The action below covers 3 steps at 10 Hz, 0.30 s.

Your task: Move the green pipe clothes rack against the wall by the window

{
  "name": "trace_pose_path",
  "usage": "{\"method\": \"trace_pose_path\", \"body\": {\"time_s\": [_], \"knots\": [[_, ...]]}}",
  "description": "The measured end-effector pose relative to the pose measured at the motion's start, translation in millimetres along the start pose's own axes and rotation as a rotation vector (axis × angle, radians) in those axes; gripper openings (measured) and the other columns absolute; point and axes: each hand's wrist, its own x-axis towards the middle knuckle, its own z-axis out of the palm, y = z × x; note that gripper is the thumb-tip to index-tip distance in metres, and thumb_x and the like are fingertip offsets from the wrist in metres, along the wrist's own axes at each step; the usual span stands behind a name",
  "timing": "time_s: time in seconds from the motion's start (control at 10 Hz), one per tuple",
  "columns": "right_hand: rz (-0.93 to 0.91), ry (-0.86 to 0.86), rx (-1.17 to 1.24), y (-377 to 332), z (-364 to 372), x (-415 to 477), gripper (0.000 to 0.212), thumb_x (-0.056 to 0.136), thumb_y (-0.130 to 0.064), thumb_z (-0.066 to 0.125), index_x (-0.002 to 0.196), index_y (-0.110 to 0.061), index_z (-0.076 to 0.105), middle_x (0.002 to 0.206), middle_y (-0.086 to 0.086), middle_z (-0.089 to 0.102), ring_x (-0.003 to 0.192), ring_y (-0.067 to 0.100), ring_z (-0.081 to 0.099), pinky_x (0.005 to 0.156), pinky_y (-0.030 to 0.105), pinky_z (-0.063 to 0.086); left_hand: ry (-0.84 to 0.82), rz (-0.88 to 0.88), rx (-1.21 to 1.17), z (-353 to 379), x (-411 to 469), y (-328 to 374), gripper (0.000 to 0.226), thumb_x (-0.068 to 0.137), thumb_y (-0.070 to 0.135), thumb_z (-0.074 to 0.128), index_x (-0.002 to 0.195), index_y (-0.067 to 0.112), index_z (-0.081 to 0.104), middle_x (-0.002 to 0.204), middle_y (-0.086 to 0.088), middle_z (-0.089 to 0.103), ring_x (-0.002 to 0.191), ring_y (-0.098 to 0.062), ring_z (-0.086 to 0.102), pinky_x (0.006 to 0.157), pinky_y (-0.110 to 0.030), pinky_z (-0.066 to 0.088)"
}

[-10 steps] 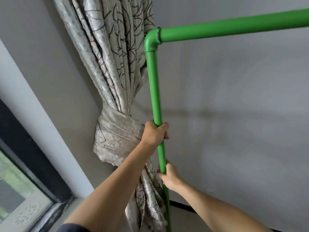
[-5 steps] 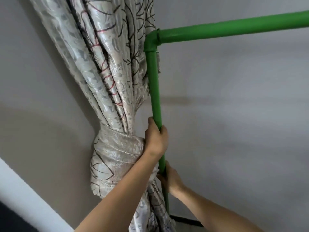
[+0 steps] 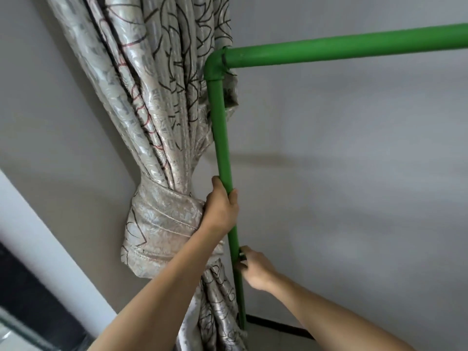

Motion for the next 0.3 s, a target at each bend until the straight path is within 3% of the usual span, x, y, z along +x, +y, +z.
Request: {"method": "trace_pose_path", "body": {"time_s": [0.1,0.2,0.3], "knots": [[-0.11,-0.001,0.009,2,-34,-42,0.031,0.091,-0.027,0.061,0.119,-0.016,0.061,0.105,0.006,0.075,0.096,0.023,0.07,0.088,0.035,0.054,0.05,-0.018,0.036,4,-17,5,0.021,0.096,0.021,0.043,0.11,0.008,0.035,0.093,-0.015,0.06,0.092,-0.038,0.062,0.073,-0.042,0.051],[-0.235,0.089,0.059,2,-86,-94,0.02,0.09,-0.029,0.063,0.107,-0.019,0.068,0.09,-0.001,0.074,0.085,0.016,0.07,0.087,0.043,0.056,0.122,0.011,0.05,13,-46,-5,0.036,0.092,0.013,0.047,0.126,0.009,0.036,0.107,-0.015,0.059,0.097,-0.037,0.06,0.077,-0.043,0.052],[-0.406,0.293,0.295,-12,-145,-150,0.013,0.083,-0.036,0.065,0.092,-0.029,0.071,0.082,0.0,0.077,0.077,0.012,0.073,0.079,0.035,0.06,0.094,0.027,0.012,25,-92,-27,0.04,0.087,0.015,0.055,0.127,0.016,0.047,0.115,-0.004,0.065,0.098,-0.024,0.065,0.085,-0.042,0.054]]}}
